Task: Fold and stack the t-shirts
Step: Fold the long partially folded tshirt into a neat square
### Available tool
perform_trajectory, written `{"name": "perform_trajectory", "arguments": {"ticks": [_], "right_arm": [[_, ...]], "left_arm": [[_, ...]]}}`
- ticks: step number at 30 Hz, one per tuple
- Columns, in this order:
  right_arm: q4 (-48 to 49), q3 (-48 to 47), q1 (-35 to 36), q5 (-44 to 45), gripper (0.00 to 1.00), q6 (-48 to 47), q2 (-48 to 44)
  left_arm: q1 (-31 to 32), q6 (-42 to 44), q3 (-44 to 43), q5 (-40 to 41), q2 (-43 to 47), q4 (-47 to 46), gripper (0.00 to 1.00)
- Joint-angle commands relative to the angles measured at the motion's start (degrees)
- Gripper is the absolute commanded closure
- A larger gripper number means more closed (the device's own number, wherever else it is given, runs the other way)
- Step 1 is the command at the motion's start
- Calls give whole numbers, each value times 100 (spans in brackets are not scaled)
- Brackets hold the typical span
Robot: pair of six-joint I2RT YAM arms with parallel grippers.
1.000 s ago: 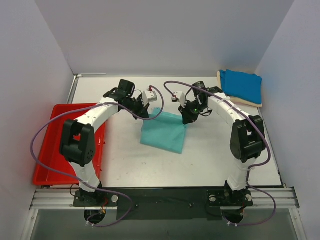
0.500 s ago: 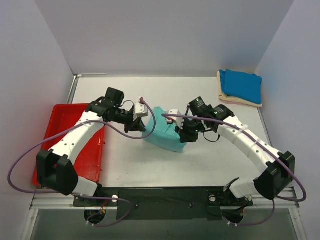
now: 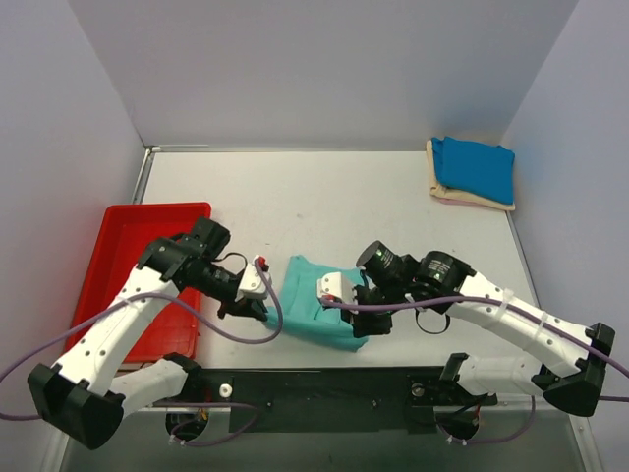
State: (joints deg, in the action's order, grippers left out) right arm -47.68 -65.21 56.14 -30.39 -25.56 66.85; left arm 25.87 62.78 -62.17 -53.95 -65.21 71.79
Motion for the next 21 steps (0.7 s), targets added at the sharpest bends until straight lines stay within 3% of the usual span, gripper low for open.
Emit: {"name": "perform_trajectory", "arguments": {"ticks": [1, 6, 13, 21], "right_arm": [[-584, 0, 485, 51, 100, 665, -269], [-646, 61, 653, 112, 100, 772, -523], [-427, 44, -822, -379, 100, -44, 81], [-286, -510, -2316, -1337, 100, -1214, 1996]], "left_arm": [[322, 138, 152, -413, 754, 582, 100], [551, 103, 180, -678, 844, 644, 100], [-18, -521, -462, -835, -395, 248, 100], [-978, -706, -892, -1047, -2381, 90, 100]]}}
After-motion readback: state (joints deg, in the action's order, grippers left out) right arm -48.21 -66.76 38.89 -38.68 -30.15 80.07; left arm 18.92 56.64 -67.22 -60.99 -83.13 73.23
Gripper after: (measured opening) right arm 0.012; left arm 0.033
